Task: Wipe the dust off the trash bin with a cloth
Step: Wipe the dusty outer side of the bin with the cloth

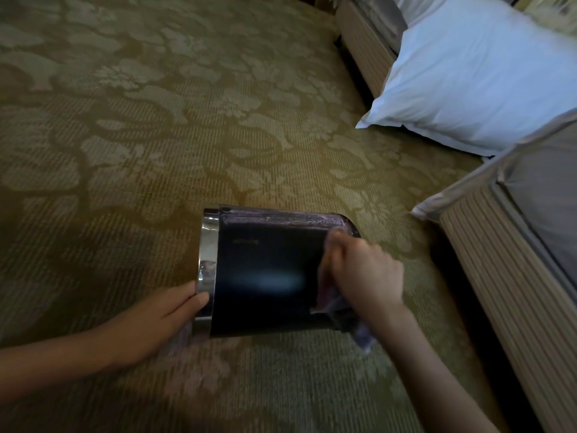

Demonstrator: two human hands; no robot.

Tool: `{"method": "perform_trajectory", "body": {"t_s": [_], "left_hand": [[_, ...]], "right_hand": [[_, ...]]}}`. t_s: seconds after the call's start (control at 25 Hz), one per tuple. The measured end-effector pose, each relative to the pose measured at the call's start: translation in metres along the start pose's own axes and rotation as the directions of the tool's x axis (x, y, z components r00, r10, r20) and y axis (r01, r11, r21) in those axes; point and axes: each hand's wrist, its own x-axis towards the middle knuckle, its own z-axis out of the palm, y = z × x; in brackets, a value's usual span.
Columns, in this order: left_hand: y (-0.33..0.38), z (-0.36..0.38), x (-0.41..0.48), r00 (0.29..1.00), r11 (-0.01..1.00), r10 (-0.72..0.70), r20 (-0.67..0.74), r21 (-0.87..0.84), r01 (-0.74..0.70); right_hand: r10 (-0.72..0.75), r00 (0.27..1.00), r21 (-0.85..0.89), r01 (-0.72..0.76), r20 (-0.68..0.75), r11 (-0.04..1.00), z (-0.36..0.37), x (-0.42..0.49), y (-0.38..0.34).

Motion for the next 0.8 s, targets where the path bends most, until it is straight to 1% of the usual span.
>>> {"method": "perform_trajectory", "body": {"t_s": [0.04, 0.08, 0.2, 0.32, 0.44, 0.56, 0.6, 0.64, 0.72, 0.76, 0.8], "left_hand": [[0.002, -0.001, 0.000, 1.000, 1.000, 0.003, -0.021, 0.005, -0.003], [0.002, -0.001, 0.002, 0.999, 1.000, 0.000, -0.044, 0.010, 0.000], [-0.001, -0.003, 0.004, 0.997, 0.999, -0.030, -0.065, 0.029, 0.032], [0.004, -0.002, 0.006, 0.995, 0.998, -0.071, -0.067, -0.002, 0.071], [0.012, -0.001, 0.009, 0.994, 0.997, -0.060, -0.091, -0.051, 0.056], [0.019, -0.003, 0.008, 0.998, 0.997, -0.054, -0.041, -0.051, 0.051], [0.017, -0.006, 0.012, 0.996, 0.993, -0.059, -0.062, -0.101, 0.052], [0.021, -0.009, 0.016, 0.992, 0.979, -0.088, -0.094, -0.191, 0.069], [0.029, -0.015, 0.027, 0.993, 0.942, -0.061, -0.105, -0.336, 0.022], [0.029, -0.017, 0.033, 0.993, 0.930, -0.028, -0.111, -0.368, -0.015], [0.036, -0.017, 0.033, 0.992, 0.919, -0.029, -0.119, -0.394, -0.021]], "right_hand": [[0.059, 0.998, -0.001, -0.059, -0.012, 0.998, -0.002, 0.001, 0.015], [0.080, 0.996, -0.004, -0.080, -0.030, 0.997, 0.000, 0.001, 0.025], [0.071, 0.996, 0.032, -0.069, -0.055, 0.997, 0.005, -0.003, 0.029], [0.079, 0.994, 0.094, -0.071, -0.078, 0.993, 0.009, -0.016, 0.034], [0.050, 0.985, 0.137, -0.027, -0.167, 0.990, 0.021, -0.035, 0.039], [0.051, 0.975, 0.152, -0.018, -0.215, 0.988, 0.034, -0.048, 0.040], [0.048, 0.973, 0.148, -0.014, -0.224, 0.989, 0.036, -0.051, 0.041], [0.045, 0.973, 0.139, -0.013, -0.225, 0.990, 0.038, -0.055, 0.042], [0.050, 0.975, 0.135, -0.021, -0.215, 0.991, 0.037, -0.061, 0.043], [0.056, 0.976, 0.145, -0.025, -0.209, 0.989, 0.035, -0.064, 0.043], [0.060, 0.978, 0.156, -0.029, -0.198, 0.987, 0.032, -0.065, 0.042]]}}
